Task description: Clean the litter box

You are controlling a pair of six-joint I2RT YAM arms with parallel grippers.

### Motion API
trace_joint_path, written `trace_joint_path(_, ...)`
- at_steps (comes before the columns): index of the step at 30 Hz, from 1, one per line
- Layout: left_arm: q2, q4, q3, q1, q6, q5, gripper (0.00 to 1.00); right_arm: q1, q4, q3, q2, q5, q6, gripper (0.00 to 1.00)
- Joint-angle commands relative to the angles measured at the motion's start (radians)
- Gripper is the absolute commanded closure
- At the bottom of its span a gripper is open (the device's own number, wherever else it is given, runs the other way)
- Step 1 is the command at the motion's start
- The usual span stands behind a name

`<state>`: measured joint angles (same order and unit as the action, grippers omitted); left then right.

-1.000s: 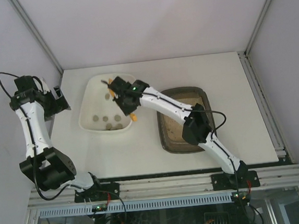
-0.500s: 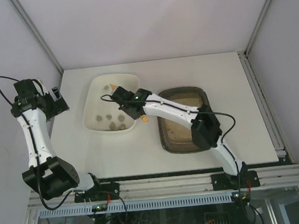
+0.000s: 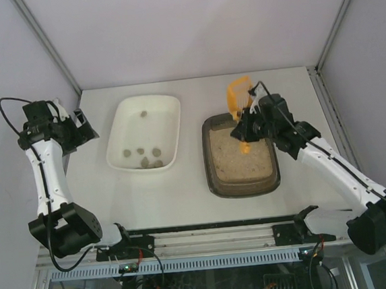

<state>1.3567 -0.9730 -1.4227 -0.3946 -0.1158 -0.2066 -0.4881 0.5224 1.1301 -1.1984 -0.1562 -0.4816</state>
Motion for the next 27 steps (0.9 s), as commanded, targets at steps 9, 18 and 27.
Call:
trace_joint_path(9, -0.051, 0.047, 0.036, 0.045, -0.052, -0.067, 0.04, 0.027, -0.263, -0.347, -0.088, -0.197, -0.147, 1.0)
trace_joint_path(18, -0.056, 0.054, 0.042, 0.046, -0.051, -0.065, 0.04, -0.016, -0.292, -0.43, -0.114, -0.206, -0.173, 0.82)
trace_joint_path(27, -0.041, 0.039, 0.003, 0.046, -0.051, -0.072, 0.04, -0.04, -0.206, -0.404, 0.01, -0.042, -0.094, 0.01)
